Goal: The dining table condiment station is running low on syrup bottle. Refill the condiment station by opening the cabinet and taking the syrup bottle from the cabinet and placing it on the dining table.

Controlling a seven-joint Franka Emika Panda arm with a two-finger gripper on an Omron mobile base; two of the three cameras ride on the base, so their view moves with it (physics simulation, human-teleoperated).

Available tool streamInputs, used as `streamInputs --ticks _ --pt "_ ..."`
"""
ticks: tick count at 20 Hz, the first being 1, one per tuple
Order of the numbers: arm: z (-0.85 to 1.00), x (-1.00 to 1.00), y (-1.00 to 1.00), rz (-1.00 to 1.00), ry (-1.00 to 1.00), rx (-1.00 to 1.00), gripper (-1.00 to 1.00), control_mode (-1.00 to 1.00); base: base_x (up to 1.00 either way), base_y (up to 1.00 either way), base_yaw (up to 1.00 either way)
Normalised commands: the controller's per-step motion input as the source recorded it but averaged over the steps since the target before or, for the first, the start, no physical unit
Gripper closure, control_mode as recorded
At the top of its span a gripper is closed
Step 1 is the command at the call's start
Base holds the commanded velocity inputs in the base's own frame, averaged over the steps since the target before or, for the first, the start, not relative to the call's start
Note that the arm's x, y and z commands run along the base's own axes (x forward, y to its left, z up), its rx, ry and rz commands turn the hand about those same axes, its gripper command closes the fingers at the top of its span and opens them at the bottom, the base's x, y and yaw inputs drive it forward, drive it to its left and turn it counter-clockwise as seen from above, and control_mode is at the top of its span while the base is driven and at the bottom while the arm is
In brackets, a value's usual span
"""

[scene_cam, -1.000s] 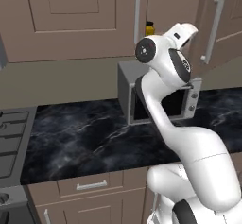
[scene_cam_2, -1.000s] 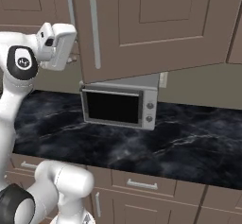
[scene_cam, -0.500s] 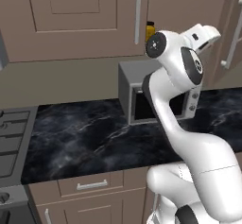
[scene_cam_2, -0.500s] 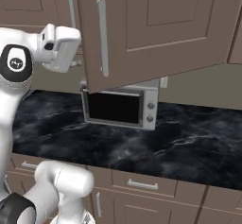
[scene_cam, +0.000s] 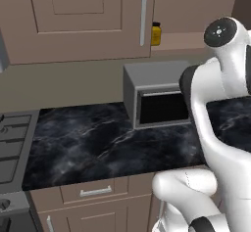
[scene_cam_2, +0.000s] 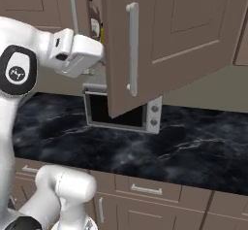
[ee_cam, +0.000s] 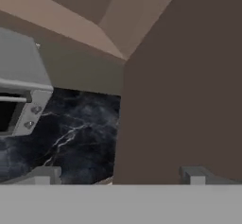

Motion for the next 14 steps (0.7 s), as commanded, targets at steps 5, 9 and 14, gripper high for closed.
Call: streamInputs --ticks 5,9,14 --pt "-0.2 -0.55 -1.0 -0.01 -0.14 0.27 -1.0 -1.0 0.0 0.0 0.0" --pt "-0.16 -0.21 -1.0 0.0 -0.08 0.27 -1.0 -1.0 0.0 0.0 0.0" --pt "-0.02 0.0 -1.0 0.01 -0.05 0.23 -1.0 -1.0 0.0 0.0 0.0"
